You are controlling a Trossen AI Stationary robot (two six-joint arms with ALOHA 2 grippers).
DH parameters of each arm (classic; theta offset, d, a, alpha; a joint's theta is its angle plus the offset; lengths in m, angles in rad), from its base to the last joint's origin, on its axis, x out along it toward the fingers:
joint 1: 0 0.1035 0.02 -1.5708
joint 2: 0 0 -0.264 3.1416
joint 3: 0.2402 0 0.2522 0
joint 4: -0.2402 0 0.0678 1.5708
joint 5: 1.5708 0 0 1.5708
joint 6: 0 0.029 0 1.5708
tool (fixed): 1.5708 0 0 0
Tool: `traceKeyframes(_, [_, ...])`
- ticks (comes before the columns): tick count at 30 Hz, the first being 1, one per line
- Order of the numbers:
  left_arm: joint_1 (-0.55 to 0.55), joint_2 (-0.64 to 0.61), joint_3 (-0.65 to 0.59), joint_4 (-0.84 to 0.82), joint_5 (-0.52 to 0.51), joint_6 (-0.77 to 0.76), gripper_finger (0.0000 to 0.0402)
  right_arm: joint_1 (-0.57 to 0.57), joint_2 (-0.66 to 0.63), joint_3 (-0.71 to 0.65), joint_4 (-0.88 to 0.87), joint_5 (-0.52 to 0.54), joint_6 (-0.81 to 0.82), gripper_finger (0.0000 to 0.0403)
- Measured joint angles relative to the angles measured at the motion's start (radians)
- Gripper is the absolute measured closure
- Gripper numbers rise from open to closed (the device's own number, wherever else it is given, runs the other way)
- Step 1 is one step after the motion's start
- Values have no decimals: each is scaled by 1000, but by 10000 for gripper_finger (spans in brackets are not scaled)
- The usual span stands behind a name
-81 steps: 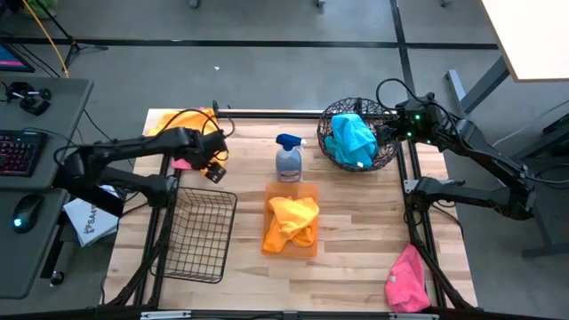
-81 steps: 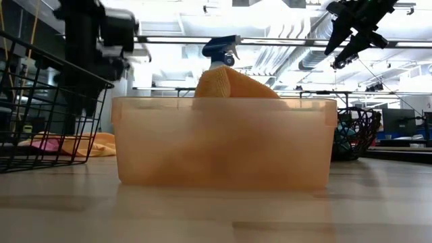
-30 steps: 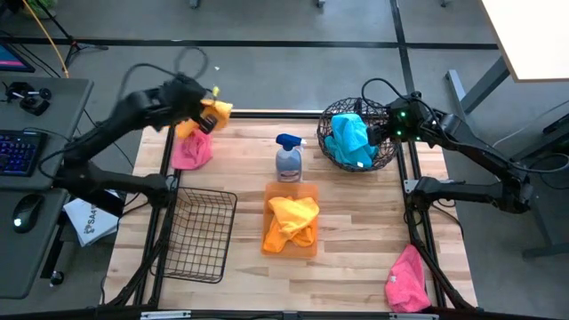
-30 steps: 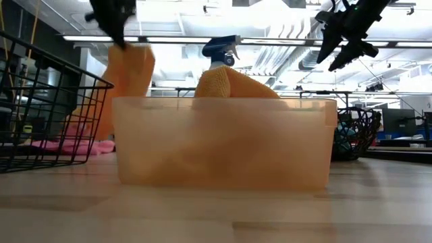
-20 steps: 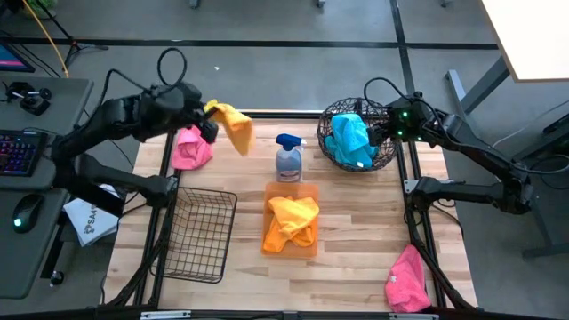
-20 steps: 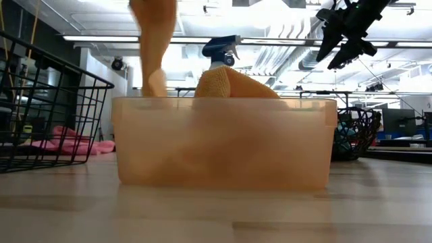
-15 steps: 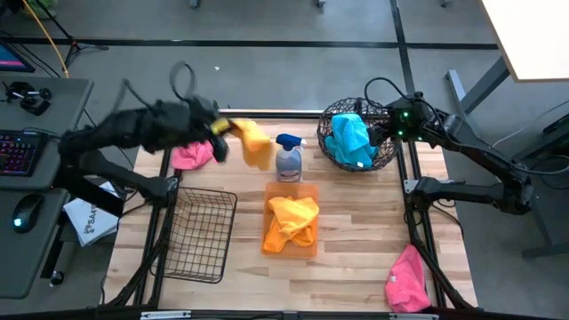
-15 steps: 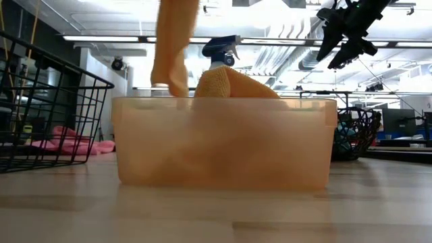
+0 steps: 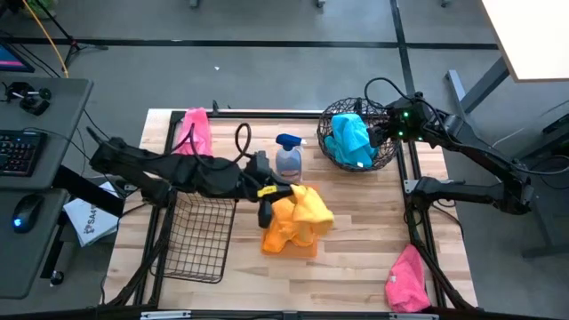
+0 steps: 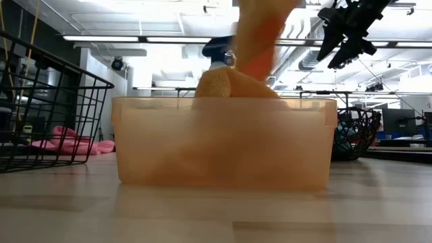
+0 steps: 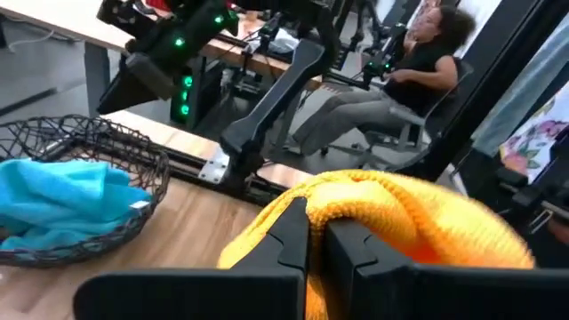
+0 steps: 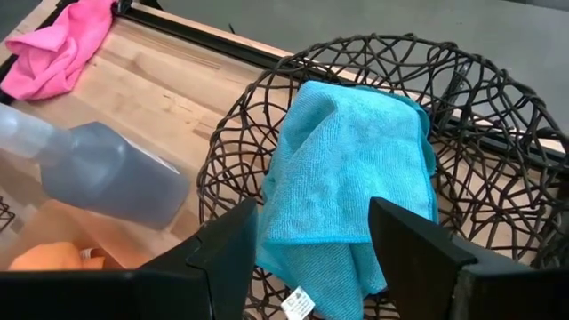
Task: Sort microfiber towel by color & place in baskets
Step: Put the yellow towel into the orange bin
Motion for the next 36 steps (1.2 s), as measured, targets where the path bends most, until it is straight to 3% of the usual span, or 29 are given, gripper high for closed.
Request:
traceKeyframes(11, [-38, -9, -3, -198, -93, -90, 401, 0, 0, 0, 0, 0, -28, 191])
traceKeyframes(14, [-43, -6, -57, -191, -92, -144, 401, 0, 0, 0, 0, 0, -34, 191])
traceKeyframes(17, [-43, -3, -135, -117, -52, -196, 401, 0, 0, 0, 0, 1, -34, 191])
traceKeyframes(23, [-8, -4, -312, 200, 113, -239, 401, 0, 0, 0, 0, 7, -34, 191])
traceKeyframes(28, [1, -3, -496, 287, 131, -355, 401, 0, 0, 0, 0, 7, -34, 191])
traceKeyframes(32, [1, 4, -661, 570, 154, -475, 401, 0, 0, 0, 1, 7, -34, 191])
traceKeyframes(36, [15, 27, -716, 475, 132, -542, 401, 0, 0, 0, 1, 7, -34, 191])
